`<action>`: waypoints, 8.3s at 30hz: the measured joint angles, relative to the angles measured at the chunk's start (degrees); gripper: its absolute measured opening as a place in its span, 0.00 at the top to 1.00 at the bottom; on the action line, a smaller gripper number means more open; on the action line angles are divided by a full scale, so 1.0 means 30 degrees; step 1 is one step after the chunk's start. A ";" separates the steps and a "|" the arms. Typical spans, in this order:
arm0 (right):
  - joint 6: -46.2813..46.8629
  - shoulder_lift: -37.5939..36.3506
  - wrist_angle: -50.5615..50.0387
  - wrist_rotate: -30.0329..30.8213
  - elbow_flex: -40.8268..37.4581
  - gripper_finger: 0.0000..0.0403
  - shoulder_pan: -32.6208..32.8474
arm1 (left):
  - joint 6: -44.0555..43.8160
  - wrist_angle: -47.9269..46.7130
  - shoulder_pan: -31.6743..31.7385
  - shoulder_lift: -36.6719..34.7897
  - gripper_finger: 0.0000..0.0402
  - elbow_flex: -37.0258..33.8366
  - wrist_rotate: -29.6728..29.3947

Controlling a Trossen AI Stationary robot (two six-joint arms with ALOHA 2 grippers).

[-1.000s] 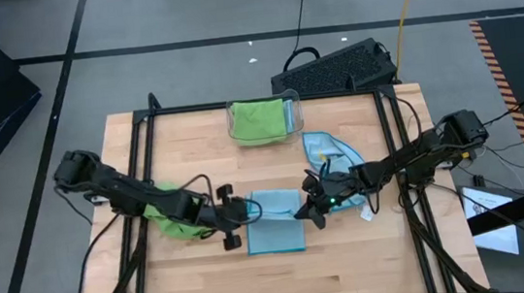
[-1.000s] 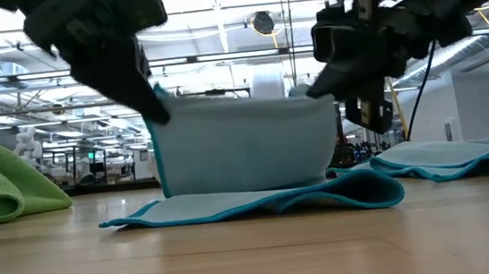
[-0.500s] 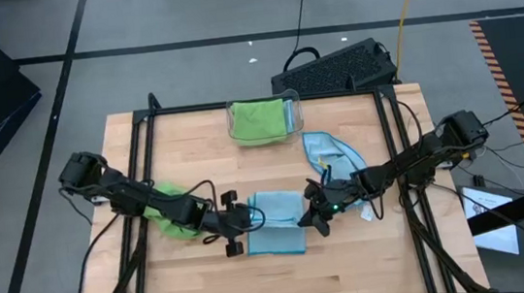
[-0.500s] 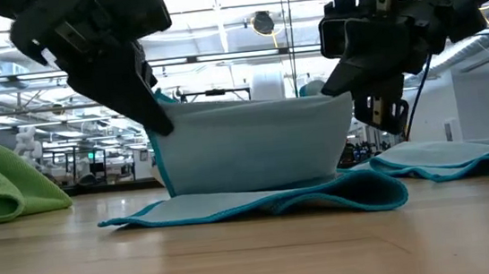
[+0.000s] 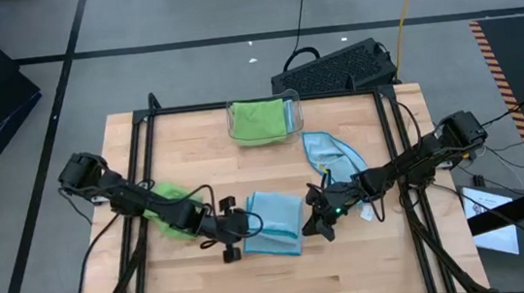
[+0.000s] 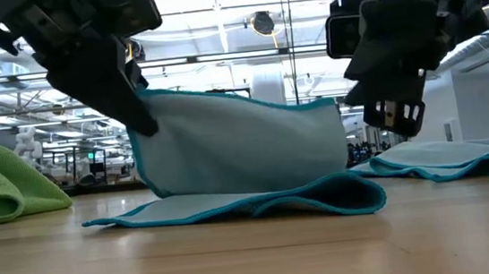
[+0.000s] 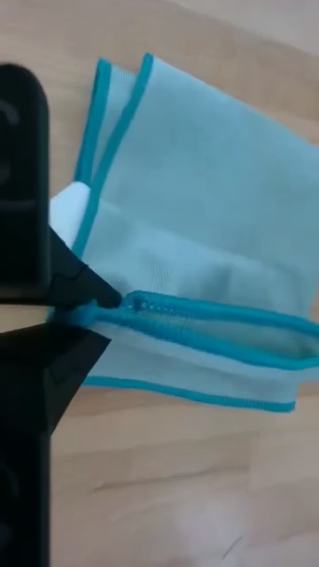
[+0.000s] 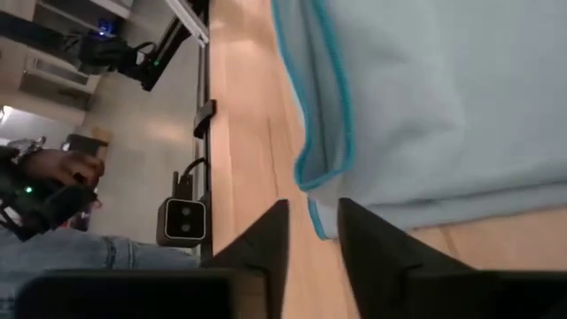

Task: Fold microfiber towels
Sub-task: Fold the left blue microfiber cloth, then put the left folded blue microfiber cloth into the transparent bin

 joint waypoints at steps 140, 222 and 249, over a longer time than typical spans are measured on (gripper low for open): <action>-0.3134 -0.0854 -0.6001 0.2230 0.2368 1.00 -0.5270 | 0.5664 -0.2885 0.5074 -0.1568 0.96 0.0096 0.0257; 1.8660 0.5765 -0.3641 0.5588 0.5982 0.22 0.0277 | -0.2756 0.2459 0.6687 0.3689 0.97 -0.0800 0.5996; 2.0081 0.6379 -0.4575 0.8670 0.6069 0.22 -0.1453 | -0.4928 0.4550 0.6434 0.4102 0.90 -0.0891 0.5836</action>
